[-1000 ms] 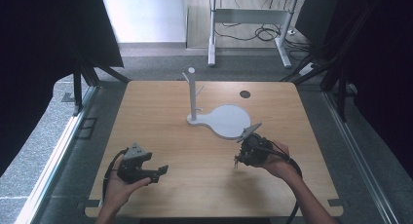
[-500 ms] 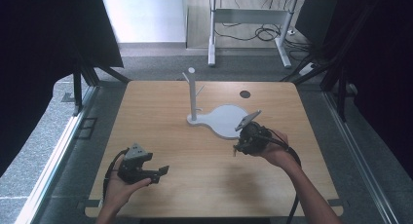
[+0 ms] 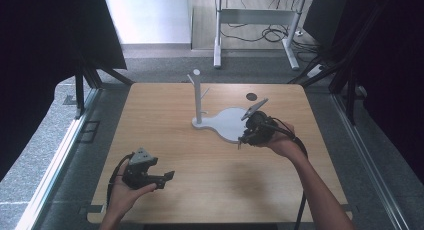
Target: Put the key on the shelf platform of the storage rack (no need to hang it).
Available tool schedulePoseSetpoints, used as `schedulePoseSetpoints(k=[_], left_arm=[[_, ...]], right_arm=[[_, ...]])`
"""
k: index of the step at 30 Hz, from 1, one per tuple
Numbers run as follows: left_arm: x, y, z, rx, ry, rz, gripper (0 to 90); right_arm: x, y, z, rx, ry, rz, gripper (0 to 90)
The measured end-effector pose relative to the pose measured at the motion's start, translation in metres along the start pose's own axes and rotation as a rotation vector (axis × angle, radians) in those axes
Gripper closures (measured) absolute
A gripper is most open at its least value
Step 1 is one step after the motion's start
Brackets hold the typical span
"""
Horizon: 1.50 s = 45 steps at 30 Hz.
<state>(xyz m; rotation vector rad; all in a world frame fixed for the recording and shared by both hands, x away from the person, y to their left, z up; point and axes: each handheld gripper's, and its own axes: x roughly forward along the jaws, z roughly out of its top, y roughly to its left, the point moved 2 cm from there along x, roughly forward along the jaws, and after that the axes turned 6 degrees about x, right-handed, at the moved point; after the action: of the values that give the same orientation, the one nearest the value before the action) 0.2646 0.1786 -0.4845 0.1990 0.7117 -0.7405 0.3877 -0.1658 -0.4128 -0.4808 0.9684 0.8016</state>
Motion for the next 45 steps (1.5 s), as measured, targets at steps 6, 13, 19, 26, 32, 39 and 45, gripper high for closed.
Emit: schedulePoseSetpoints(k=[6, 13, 19, 26, 32, 39, 45], left_arm=[[0.001, -0.001, 0.000, 0.001, 0.006, -0.002, 19.9], [0.001, -0.001, 0.000, 0.005, 0.004, -0.004, 19.9], [0.002, -0.001, 0.000, 0.001, 0.006, -0.002, 19.8], [0.003, -0.002, 0.000, 0.009, 0.014, -0.002, 19.6], [0.006, -0.003, -0.001, 0.010, 0.020, -0.002, 19.4], [0.008, -0.004, -0.001, 0.009, 0.024, -0.006, 19.2], [0.007, -0.003, -0.001, 0.005, 0.024, -0.003, 18.9]], right_arm=[[0.007, -0.011, 0.006, 0.025, 0.003, 0.000, 66.7], [0.013, -0.022, 0.013, 0.049, 0.018, -0.008, 66.7], [0.016, -0.027, 0.018, 0.056, 0.013, -0.009, 66.7], [0.023, -0.039, 0.024, 0.104, 0.006, 0.003, 66.7], [0.030, -0.047, 0.031, 0.121, 0.001, 0.005, 66.7], [0.039, -0.055, 0.038, 0.136, 0.016, -0.015, 66.6], [0.045, -0.063, 0.042, 0.166, 0.013, -0.021, 66.6]])
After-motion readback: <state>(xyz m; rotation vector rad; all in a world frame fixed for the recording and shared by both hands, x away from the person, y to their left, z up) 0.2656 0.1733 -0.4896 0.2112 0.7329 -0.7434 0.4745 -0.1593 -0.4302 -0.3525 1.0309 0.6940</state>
